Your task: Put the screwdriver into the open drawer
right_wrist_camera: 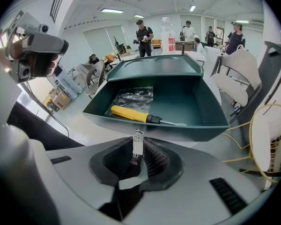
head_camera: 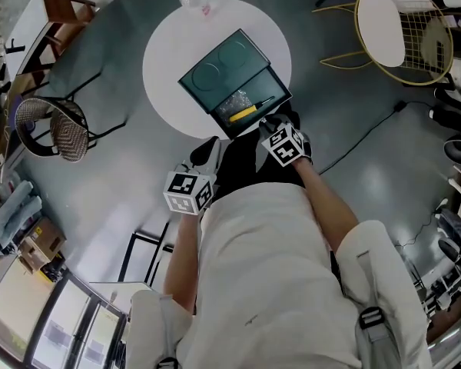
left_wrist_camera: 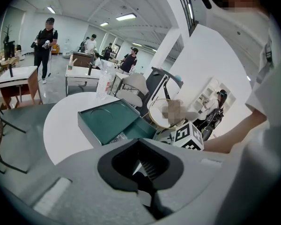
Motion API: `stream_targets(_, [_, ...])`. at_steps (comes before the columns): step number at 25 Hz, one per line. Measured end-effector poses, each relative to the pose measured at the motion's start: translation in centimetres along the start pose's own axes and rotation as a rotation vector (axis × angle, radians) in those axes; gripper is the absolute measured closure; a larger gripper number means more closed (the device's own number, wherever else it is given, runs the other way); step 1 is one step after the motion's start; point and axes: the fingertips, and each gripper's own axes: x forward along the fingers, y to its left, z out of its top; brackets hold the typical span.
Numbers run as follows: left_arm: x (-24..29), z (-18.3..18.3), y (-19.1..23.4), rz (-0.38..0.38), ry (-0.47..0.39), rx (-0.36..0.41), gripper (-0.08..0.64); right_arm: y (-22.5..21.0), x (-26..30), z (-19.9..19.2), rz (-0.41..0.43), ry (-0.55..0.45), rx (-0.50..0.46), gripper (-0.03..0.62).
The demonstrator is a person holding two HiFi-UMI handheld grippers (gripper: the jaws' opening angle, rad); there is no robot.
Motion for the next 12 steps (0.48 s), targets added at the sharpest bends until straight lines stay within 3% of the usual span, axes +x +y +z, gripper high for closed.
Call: stream_targets(12, [-1.2,-1.1,-0.2,0.006,-0.014,-0.031,0.548,0.1,0.9,1.5,-0.011,0.020,-0.017,0.522])
